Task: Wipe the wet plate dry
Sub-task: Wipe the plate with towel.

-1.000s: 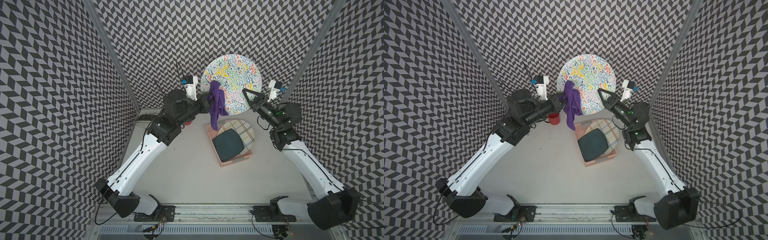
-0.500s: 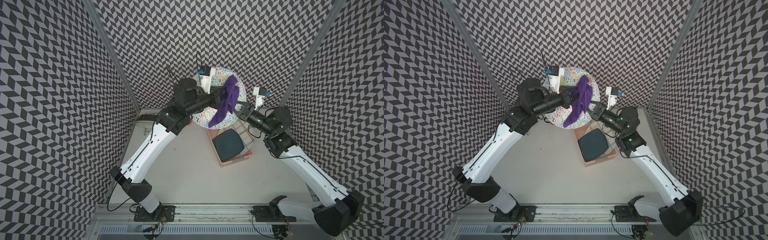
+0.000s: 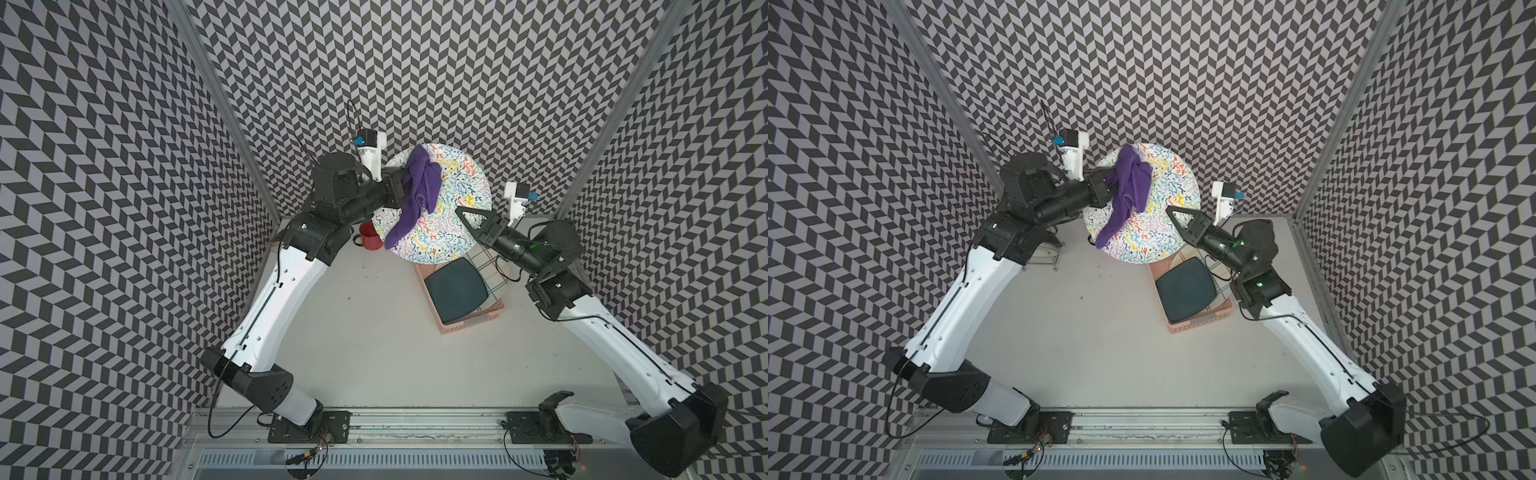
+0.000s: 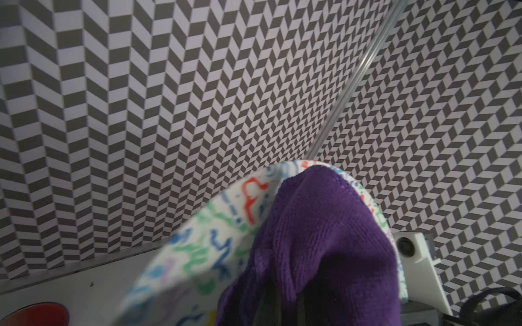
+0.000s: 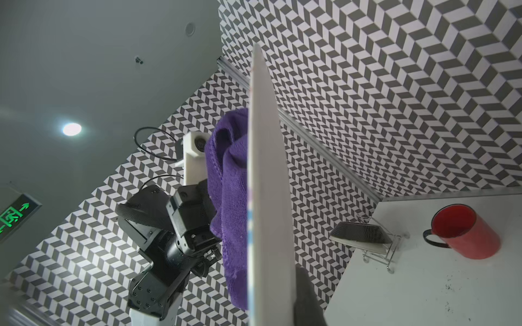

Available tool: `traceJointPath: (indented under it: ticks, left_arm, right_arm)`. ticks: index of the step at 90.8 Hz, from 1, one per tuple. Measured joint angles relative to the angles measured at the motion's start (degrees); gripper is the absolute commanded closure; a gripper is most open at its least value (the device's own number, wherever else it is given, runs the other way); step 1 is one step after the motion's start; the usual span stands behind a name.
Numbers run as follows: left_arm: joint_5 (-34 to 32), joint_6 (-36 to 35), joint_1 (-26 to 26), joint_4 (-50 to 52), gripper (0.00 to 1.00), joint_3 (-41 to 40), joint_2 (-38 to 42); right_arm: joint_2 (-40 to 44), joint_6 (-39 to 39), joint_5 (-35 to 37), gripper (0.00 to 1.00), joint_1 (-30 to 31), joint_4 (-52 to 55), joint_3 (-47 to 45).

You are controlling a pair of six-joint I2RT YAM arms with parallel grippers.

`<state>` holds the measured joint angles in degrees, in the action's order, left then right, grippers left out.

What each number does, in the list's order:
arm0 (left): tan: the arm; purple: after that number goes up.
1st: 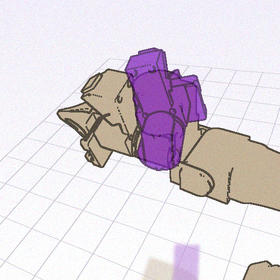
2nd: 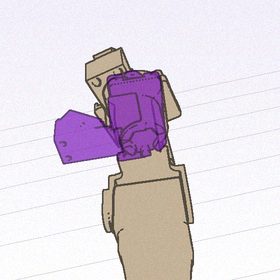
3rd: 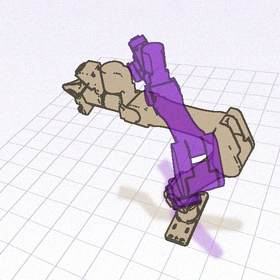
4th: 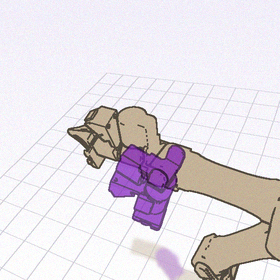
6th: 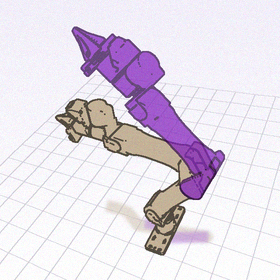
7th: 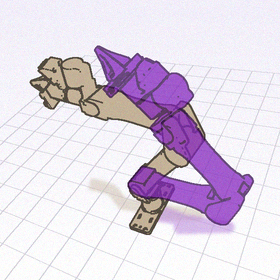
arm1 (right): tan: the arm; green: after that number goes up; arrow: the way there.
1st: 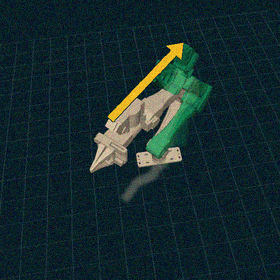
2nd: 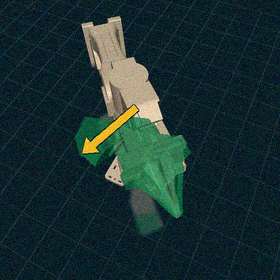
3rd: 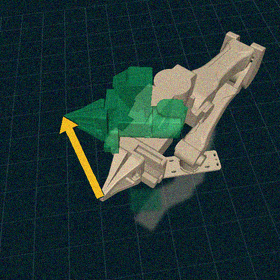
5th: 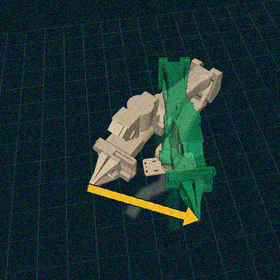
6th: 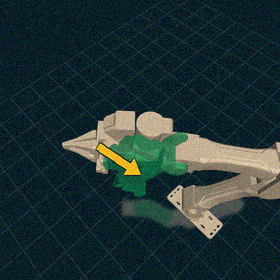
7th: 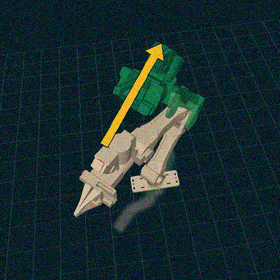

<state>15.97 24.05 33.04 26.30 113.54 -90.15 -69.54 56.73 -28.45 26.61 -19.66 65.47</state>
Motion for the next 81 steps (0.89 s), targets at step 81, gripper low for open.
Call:
traceJointPath:
  ticks: [81]
  left_arm:
    - [22.38, 63.12, -14.78, -70.44, 1.00, -32.57, 7.87]
  right_arm:
    - [-5.79, 27.52, -9.94, 1.00, -7.45, -39.15, -1.88]
